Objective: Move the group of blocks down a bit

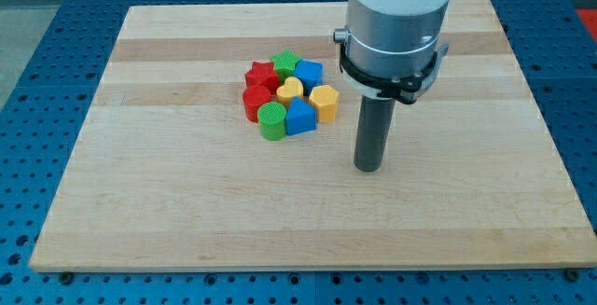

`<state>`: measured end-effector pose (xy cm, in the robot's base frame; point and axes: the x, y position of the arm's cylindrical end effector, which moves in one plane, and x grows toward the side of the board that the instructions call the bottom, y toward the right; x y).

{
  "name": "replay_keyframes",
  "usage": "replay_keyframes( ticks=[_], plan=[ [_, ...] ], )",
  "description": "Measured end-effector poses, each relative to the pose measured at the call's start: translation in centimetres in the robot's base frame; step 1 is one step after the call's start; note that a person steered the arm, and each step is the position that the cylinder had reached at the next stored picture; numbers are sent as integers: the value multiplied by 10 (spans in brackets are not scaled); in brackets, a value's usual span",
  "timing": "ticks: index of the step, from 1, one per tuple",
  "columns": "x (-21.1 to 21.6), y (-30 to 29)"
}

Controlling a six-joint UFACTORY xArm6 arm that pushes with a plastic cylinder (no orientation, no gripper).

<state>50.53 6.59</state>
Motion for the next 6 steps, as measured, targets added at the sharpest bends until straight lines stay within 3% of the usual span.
replay_keyframes(
  ticks=[1,2,3,4,5,6],
  plan=[
    [-9,3],
    [-83,24],
    [-119,32],
    [-122,32],
    [-160,22],
    [-160,17]
  ],
)
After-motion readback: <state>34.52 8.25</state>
